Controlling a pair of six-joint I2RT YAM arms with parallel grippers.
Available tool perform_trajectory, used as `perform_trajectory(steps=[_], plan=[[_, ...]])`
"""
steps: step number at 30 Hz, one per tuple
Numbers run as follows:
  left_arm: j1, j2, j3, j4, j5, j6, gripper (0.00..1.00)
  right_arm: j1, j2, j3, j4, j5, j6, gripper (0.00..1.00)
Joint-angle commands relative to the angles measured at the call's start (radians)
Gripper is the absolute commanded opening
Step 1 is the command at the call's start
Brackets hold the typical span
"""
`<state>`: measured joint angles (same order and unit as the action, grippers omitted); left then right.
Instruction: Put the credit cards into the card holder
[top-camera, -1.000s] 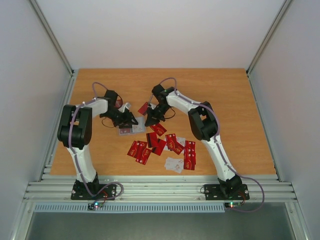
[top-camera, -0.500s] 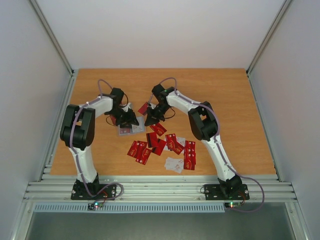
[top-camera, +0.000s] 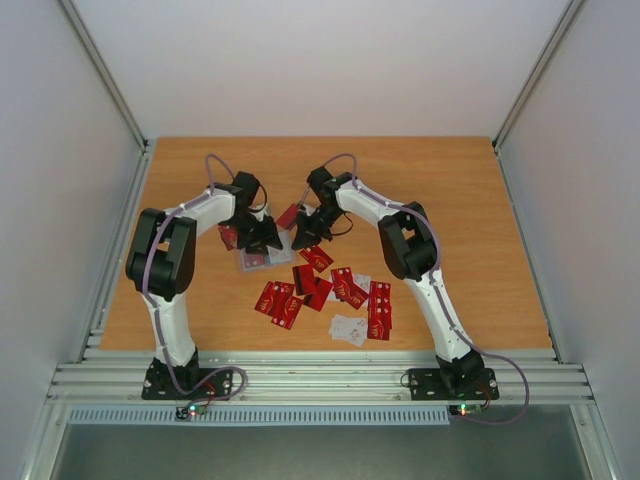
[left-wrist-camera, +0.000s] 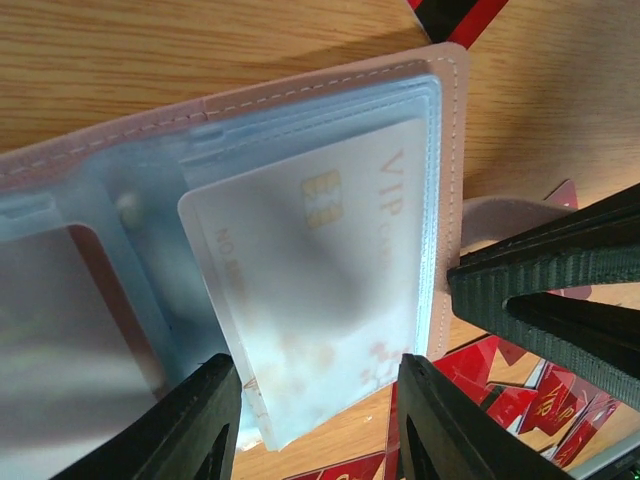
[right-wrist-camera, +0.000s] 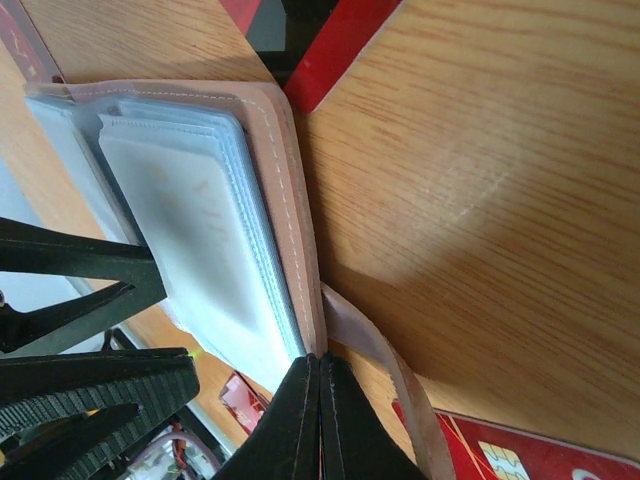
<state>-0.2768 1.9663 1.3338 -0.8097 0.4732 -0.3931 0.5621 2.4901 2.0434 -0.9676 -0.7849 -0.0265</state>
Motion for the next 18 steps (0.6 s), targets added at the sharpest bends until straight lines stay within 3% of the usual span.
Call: perform_trajectory(steps=[1, 9, 18], plan=[[-0.013, -0.005, 0.031, -0.034, -0.001, 0.004, 0.46, 0.009, 0.004, 0.018, 0.028, -0.011, 0.005, 0.02], [-0.013, -0.103, 0.038, -0.108, -0.048, 0.038, 0.53, 0.008, -0.001, 0.018, 0.011, -0.006, -0.007, 0.03], [0.016, -0.245, 0.030, -0.193, -0.196, 0.101, 0.74, 0.008, -0.013, 0.028, -0.008, 0.001, -0.017, 0.09]])
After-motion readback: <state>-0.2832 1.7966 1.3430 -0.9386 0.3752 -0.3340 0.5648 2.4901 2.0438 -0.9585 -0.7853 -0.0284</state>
